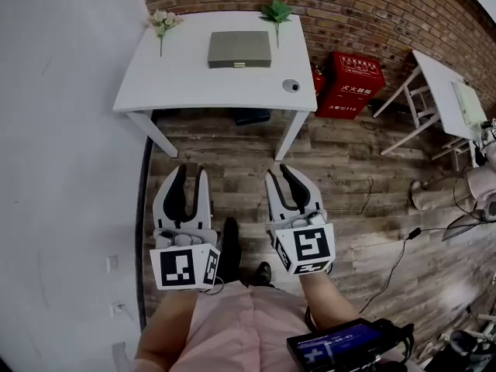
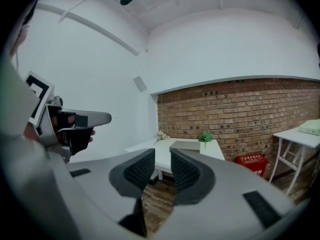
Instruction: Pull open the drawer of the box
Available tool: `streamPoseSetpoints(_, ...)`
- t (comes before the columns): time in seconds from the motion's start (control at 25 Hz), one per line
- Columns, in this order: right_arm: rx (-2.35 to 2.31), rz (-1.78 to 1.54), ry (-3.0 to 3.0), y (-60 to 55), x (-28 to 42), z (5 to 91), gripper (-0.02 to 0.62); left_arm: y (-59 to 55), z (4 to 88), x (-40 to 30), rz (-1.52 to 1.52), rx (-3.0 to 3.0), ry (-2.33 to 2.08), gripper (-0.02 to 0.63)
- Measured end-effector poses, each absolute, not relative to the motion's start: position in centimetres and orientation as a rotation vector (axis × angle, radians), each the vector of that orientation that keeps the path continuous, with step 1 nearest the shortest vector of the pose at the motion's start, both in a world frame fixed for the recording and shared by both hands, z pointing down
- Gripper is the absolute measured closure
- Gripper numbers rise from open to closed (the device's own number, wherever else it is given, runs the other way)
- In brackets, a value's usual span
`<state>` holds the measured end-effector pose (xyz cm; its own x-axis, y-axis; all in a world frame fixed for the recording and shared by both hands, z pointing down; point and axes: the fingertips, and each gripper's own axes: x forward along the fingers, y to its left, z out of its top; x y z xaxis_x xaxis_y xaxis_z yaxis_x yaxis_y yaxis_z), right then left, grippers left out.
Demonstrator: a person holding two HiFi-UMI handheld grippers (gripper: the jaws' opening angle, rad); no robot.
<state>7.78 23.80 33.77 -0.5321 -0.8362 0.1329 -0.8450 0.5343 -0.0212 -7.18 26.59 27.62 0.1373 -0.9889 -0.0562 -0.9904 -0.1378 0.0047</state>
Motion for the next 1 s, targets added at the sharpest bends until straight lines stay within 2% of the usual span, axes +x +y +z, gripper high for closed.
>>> streamPoseSetpoints(0.48, 1.563, 0.069, -2.61, 10.3, 1.7, 32.2, 0.505, 12.2, 25.9, -13.7, 0.133, -2.391, 1.934, 0.495)
streamPoseSetpoints(0.68, 1.6, 0.044, -2.599, 8.0, 0.8, 30.3, 0.511, 9.6, 24.6, -14.6, 0.147, -2.415, 1.895, 0.501)
streamPoseSetpoints(1.0, 1.625, 0.098, -2.55, 5.1, 1.2, 32.2, 0.515, 6.3, 27.5, -13.8, 0.083, -2.503, 1.877, 0.505)
